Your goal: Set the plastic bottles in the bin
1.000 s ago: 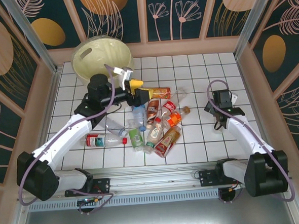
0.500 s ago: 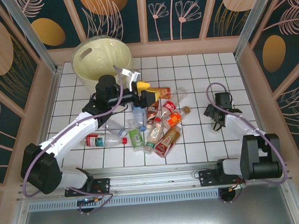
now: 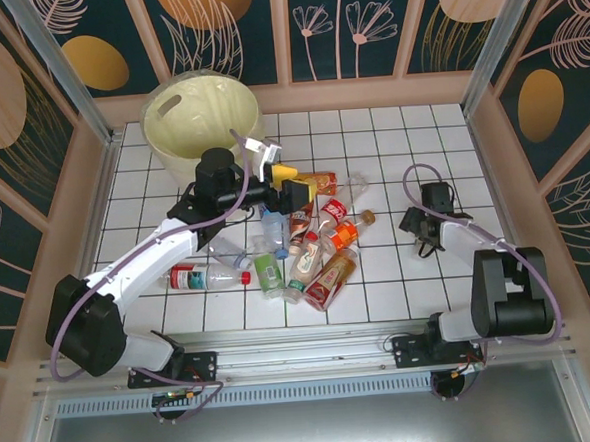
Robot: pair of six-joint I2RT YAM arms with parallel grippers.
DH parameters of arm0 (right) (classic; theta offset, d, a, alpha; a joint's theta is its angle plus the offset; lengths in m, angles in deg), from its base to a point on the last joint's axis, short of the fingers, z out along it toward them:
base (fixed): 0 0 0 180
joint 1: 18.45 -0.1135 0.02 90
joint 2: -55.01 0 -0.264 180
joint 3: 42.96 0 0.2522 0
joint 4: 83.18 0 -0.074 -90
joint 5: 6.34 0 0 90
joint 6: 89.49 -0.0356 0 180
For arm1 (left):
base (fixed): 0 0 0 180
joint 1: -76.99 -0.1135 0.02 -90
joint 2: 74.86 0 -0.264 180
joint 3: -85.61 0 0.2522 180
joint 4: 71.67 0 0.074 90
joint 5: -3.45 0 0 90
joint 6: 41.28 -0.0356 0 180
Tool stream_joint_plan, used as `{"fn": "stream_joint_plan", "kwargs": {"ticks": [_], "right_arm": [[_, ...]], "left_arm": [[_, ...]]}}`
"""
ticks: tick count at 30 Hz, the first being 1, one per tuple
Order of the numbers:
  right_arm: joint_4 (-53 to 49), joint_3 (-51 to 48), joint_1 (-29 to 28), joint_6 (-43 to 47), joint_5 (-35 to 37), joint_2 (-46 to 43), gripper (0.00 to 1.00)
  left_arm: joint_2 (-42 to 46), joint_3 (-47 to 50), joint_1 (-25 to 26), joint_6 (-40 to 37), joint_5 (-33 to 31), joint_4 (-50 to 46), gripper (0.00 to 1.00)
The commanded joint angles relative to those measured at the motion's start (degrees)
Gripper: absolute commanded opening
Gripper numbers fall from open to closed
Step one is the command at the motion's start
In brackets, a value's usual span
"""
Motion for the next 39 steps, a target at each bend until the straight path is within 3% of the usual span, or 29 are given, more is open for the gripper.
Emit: {"fn": "stream_joint_plan", "kwargs": {"ticks": [1, 11, 18, 26, 34, 39], "right_arm": [[0.91, 2.07, 0.42, 1.09, 0.34, 1.13, 0.77], [1.84, 1.65, -0.30, 1.95, -1.25, -1.26, 0.61], [3.62, 1.32, -2.99, 3.63, -6.35, -9.89, 0.61], [12.04, 1.30, -10.46, 1.88, -24.64, -21.45, 0.61], [23.99, 0.74, -14.40, -3.58, -43.51, -25.40, 0.60], [34.84, -0.61, -15.20, -10.85, -52.63, -25.08, 0.60]], "left_arm": [[-0.70, -1.56, 0.19, -1.30, -0.66, -0.18, 0.99], [-3.21, -3.14, 0.19, 2.89, -1.92, 0.57, 0.99], [-5.61, -1.72, 0.19, 9.89, -1.10, 7.87, 0.99], [-7.99, 0.46, 0.19, 16.40, 1.39, 18.91, 0.99], [-9.07, 1.58, 0.17, 21.07, 2.23, 26.71, 0.99], [-9.83, 3.53, 0.19, 25.52, 6.93, 38.07, 0.99]]}}
